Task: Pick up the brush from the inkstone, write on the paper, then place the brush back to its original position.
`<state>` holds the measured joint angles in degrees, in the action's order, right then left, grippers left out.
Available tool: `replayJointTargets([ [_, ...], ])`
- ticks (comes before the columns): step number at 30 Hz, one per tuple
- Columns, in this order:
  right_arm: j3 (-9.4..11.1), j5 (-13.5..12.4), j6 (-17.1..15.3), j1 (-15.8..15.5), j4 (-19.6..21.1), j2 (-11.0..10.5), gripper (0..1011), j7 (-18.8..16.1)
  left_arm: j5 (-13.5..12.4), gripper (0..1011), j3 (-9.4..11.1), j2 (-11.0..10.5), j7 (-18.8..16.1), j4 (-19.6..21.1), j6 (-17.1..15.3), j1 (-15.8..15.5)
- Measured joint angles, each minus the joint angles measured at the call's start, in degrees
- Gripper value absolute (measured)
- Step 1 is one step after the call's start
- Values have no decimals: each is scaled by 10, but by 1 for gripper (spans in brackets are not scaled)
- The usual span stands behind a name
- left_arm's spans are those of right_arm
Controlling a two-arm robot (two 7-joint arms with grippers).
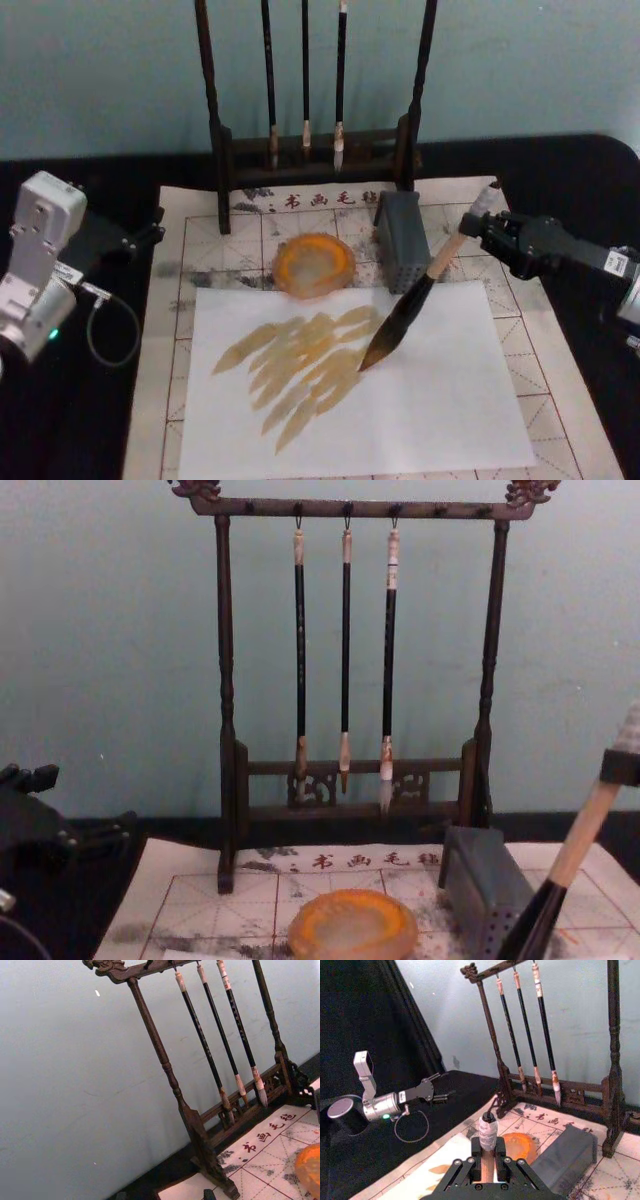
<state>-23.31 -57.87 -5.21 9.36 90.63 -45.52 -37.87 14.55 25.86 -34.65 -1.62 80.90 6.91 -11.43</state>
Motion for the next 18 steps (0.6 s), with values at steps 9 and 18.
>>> replayJointTargets([
  [9,-7,6,-9,6,-8,1,178,-1,0,1001,0,0,0,0,0,0],
  [18,-6,8,-10,6,-11,1,178,2,0,1001,0,0,0,0,0,0],
])
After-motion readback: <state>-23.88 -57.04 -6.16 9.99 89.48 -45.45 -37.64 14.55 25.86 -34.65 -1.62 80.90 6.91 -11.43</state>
